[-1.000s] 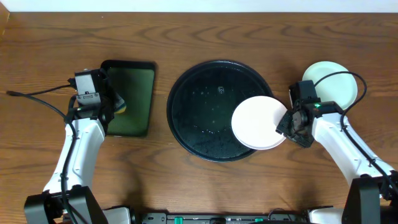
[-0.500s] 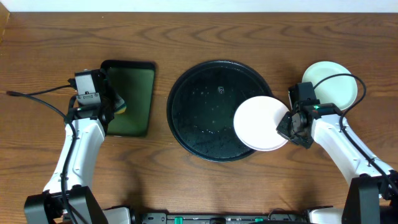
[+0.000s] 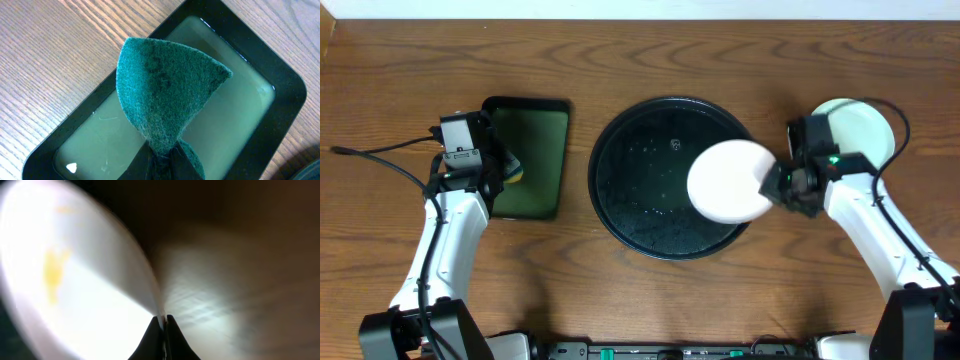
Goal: Clean dirty plates on tray and stack at the side
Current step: 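Drag the pink-white plate to the tray center with the right gripper, then dip the green sponge in the water tray with the left gripper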
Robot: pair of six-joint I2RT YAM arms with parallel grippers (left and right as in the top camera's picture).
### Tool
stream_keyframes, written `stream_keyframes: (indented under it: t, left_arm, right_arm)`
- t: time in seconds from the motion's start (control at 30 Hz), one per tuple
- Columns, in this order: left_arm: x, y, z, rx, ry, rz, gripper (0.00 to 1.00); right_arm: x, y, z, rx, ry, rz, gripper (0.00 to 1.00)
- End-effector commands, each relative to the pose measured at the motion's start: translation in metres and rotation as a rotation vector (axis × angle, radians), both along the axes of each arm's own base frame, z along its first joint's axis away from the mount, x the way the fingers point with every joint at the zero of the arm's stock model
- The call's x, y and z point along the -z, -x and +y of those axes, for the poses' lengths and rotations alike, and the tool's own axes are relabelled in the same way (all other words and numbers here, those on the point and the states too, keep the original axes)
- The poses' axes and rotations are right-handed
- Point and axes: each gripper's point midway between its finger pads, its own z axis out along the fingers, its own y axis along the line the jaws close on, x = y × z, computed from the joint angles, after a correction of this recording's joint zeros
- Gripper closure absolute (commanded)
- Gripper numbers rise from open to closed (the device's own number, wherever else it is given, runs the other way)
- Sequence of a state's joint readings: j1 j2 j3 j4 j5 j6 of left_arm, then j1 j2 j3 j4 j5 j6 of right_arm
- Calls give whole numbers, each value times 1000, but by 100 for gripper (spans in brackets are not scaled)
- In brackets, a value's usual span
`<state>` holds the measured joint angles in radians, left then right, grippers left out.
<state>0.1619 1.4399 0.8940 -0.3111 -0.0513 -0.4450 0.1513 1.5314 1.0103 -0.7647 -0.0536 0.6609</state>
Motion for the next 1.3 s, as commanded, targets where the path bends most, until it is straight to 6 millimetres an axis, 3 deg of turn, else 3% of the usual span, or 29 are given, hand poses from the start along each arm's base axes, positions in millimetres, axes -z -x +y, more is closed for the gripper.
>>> stream_keyframes:
  t: [0.0,0.17,0.33,0.53,0.7,0.77,0.93,0.97,1.03,1.07,1.13,1.27]
  left_arm:
    - [-5,-1,2,-9,0,-15,92]
    - [-6,-2,1,-47,30,-27,92]
    - [-8,-9,-11,-2,89,-57,92]
    - [1,-22,-16,25,120,-74,92]
    - [29,-33,-17,29,135,-41,92]
    - [43,-39,-26,65,186,-35,92]
    - [71,-47,-46,135,292,-13,92]
    - [75,-47,-46,133,293,-4,87]
    - [81,-45,-45,130,294,10,57]
    - [81,-45,-45,129,294,11,49]
    - [78,-46,-45,129,292,3,40]
    - [59,-50,-40,132,278,-41,36]
  right_arm:
    - [-22,-19,25,-96,-79,-73,99]
    - [-29,-31,50,-154,-119,-139,99]
    - [-21,-39,77,-224,-107,-172,99]
    - [24,-32,98,-276,-88,-75,99]
    - [66,-26,97,-277,-65,29,99]
    - [80,-22,96,-275,-57,66,99]
    - [98,-16,93,-277,-44,115,99]
    - [100,-15,93,-276,-43,118,99]
    - [100,-15,93,-276,-43,119,99]
    - [100,-16,93,-277,-44,117,99]
    - [100,-18,94,-277,-47,107,99]
    - [99,-20,95,-278,-48,97,99]
